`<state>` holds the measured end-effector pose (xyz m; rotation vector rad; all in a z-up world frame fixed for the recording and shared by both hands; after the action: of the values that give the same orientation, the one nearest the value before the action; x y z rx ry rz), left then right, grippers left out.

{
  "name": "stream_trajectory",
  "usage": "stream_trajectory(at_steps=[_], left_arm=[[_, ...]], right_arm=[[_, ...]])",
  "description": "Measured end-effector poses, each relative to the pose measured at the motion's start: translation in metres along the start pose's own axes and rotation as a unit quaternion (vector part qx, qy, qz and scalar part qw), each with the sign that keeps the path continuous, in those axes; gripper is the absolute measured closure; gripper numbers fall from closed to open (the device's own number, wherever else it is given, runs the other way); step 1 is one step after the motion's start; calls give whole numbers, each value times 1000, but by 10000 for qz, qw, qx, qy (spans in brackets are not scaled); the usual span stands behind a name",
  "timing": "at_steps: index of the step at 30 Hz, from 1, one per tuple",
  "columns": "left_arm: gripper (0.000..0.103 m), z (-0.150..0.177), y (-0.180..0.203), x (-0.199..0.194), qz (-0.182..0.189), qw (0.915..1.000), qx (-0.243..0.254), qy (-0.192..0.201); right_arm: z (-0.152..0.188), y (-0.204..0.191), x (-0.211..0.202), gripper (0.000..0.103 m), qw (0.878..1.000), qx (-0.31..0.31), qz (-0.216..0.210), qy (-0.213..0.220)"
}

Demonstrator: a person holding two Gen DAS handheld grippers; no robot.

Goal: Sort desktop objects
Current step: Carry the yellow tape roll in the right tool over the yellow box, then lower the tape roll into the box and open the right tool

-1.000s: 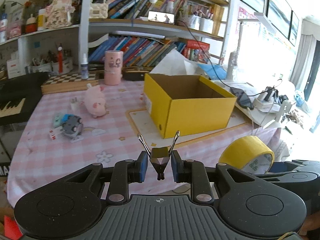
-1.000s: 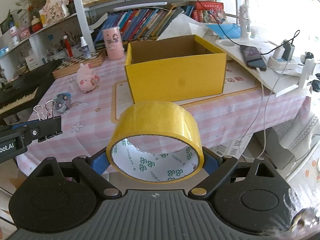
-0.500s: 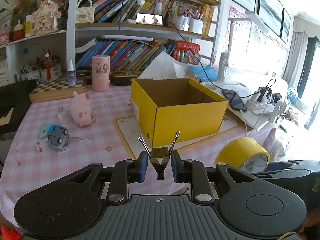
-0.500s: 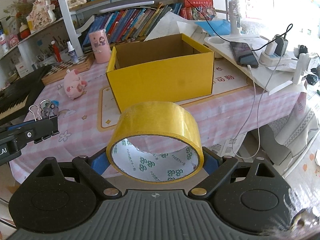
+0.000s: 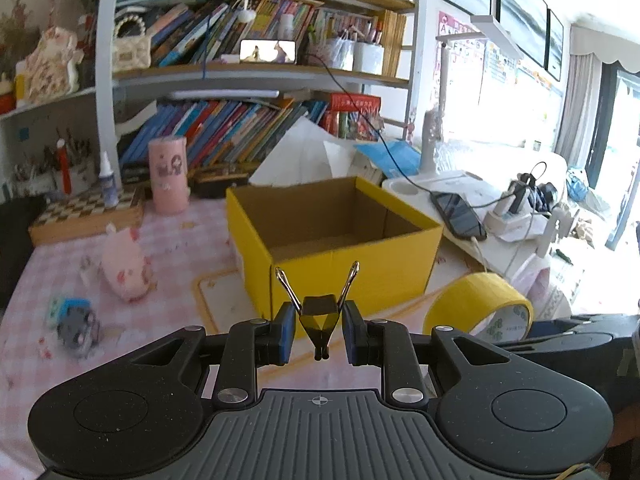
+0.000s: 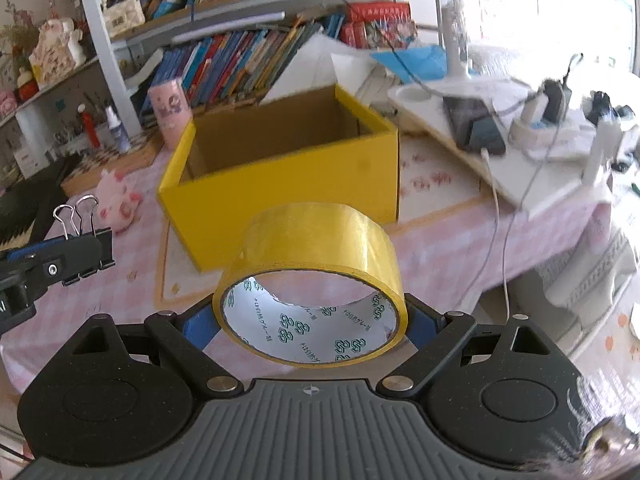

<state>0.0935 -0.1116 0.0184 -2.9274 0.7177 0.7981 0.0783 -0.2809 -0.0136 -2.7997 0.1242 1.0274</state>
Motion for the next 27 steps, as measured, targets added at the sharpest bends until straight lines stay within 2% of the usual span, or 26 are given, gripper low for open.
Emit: stream_trajectory(at_steps=[7,13,20,27], left_arm=[[79,-35,13,38,-157,9995,67,260],[79,-60,19,68,-398,9982,88,449],[79,-68,17,110,-677,9975,59,213],[79,-63,15,149,-851,9962,12,-194]], right_arm=[[-57,22,18,12,9977,-241,-136,613],[-103,39,40,12,9952,-380,-378,817],[-143,42,68,12,9919,-551,-728,882],[-167,28,109,12,9880,-900,-1116,575]])
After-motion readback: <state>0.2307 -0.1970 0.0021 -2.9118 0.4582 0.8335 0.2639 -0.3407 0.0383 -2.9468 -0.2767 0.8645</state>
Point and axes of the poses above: each gripper's, at about its wrist camera, not at the fingertips, and x roughly the way its jaws point, y to its right, z to its underside, the point moved 5 cm from there along x, roughly the way its jaws point, and after that the axes turned 4 degrees about z, right-handed, at the moved point
